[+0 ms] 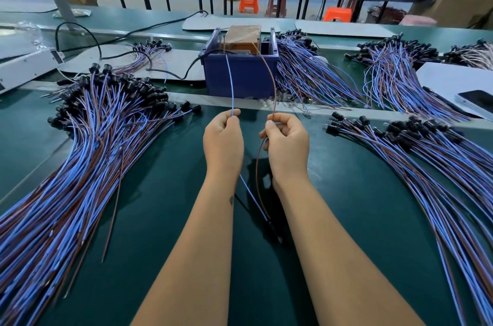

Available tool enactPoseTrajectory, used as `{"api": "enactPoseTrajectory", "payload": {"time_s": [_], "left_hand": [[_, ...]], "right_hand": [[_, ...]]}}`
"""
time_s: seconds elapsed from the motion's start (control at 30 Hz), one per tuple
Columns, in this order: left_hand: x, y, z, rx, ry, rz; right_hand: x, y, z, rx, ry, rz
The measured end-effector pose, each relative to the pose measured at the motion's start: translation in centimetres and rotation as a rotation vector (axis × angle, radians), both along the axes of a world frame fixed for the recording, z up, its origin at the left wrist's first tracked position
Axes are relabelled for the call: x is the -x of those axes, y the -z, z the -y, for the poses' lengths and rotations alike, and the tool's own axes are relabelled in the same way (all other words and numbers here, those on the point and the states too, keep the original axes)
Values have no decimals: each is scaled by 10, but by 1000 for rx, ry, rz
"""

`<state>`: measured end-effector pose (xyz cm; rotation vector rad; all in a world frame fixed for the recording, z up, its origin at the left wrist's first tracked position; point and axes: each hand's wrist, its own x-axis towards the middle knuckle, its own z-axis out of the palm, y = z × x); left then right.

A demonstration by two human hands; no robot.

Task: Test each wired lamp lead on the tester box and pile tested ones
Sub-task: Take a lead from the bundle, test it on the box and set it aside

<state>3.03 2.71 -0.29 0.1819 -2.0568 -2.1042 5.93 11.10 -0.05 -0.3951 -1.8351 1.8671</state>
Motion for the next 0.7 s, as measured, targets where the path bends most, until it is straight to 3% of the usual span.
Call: {"api": "enactPoseTrajectory", "payload": {"time_s": [0.27,0.7], "left_hand": [[-1,-7,5,-39,70,-107],[3,-3,8,-25,14,-51]], "right_hand": [[1,1,-1,15,2,17],[0,0,-2,14,-21,31]]}}
